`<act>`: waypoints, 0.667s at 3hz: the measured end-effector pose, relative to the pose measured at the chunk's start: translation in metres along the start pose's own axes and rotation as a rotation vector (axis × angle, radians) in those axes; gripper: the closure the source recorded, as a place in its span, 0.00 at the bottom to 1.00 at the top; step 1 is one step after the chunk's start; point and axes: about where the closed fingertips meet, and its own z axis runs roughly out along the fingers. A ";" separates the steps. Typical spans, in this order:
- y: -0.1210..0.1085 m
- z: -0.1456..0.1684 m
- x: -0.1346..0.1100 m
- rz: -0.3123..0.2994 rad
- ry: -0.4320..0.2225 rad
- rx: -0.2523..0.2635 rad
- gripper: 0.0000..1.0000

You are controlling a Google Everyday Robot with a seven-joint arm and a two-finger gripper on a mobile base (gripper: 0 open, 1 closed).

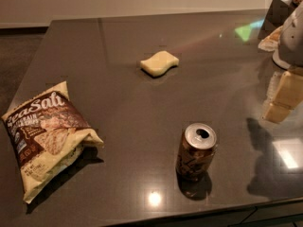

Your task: Move brown chip bag near sponge

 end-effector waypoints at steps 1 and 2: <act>-0.004 0.000 -0.011 -0.007 -0.006 0.002 0.00; -0.008 0.007 -0.046 -0.040 -0.048 0.003 0.00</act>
Offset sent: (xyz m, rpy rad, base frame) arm 0.0393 0.0965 0.0038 0.0805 -0.0323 0.1183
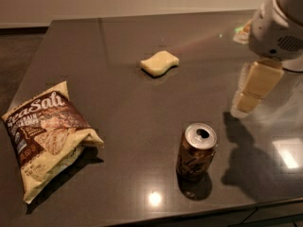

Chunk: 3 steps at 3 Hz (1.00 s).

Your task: Move brown chip bag near sponge

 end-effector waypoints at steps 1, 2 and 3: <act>0.003 0.017 -0.049 -0.046 -0.048 -0.025 0.00; 0.012 0.038 -0.098 -0.074 -0.089 -0.072 0.00; 0.028 0.057 -0.141 -0.093 -0.116 -0.124 0.00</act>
Offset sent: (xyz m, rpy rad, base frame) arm 0.0224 0.1665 -0.0306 0.1206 0.0875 0.1634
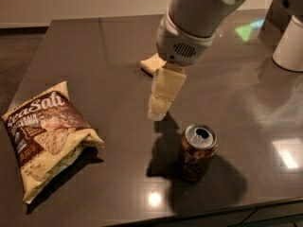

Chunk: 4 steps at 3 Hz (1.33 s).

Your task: Move brown chip bag near sponge

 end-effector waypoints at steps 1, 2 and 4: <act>0.015 0.026 -0.035 -0.020 -0.019 -0.044 0.00; 0.037 0.058 -0.064 -0.061 -0.032 -0.081 0.00; 0.081 0.120 -0.106 -0.167 -0.009 -0.117 0.00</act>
Offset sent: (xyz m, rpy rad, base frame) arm -0.0376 0.1318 -0.0777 0.0270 0.0954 0.1546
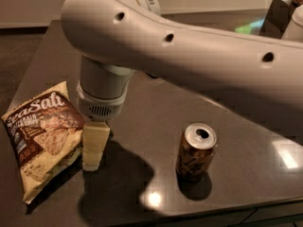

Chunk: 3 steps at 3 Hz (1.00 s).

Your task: Move brown chip bag near sponge

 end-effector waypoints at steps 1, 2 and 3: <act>0.006 0.012 -0.016 -0.044 -0.002 -0.008 0.00; 0.007 0.019 -0.025 -0.063 0.001 -0.016 0.13; 0.001 0.015 -0.027 -0.060 -0.003 -0.011 0.38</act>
Offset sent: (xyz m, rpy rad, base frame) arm -0.0072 0.0420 -0.0198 -0.0171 0.0096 0.0848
